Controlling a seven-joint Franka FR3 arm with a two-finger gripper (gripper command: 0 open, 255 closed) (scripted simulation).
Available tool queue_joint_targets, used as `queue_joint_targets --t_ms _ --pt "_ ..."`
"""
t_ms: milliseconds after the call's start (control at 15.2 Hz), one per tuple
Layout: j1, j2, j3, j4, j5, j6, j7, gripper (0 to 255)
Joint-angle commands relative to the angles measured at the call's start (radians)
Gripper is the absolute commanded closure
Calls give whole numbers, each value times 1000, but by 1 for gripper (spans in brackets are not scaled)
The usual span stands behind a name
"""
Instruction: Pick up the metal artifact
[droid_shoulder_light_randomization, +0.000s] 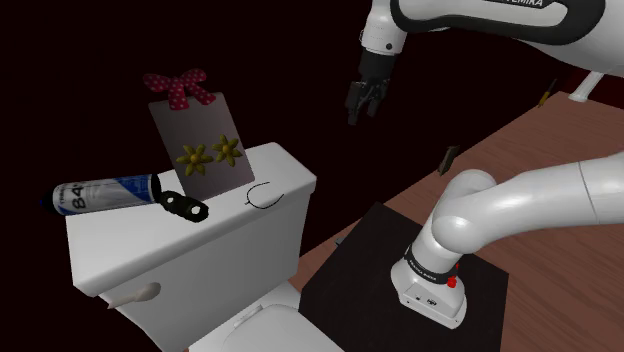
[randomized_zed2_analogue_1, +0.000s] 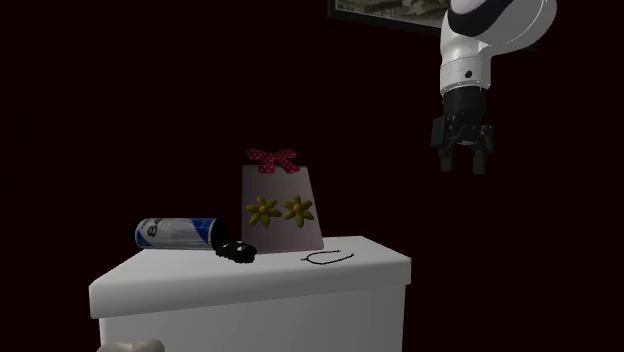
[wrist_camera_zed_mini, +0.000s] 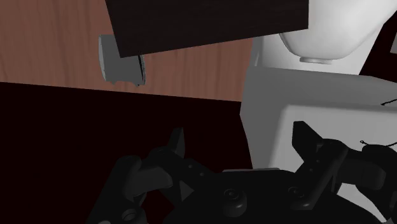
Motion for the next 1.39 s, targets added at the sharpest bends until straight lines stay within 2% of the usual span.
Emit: queue_joint_targets --t_ms 0,726,1320 --pt "0 0 0 0 0 0 0 0" --pt "94 227 187 67 120 155 158 0" --pt "149 474 329 214 147 259 287 0"
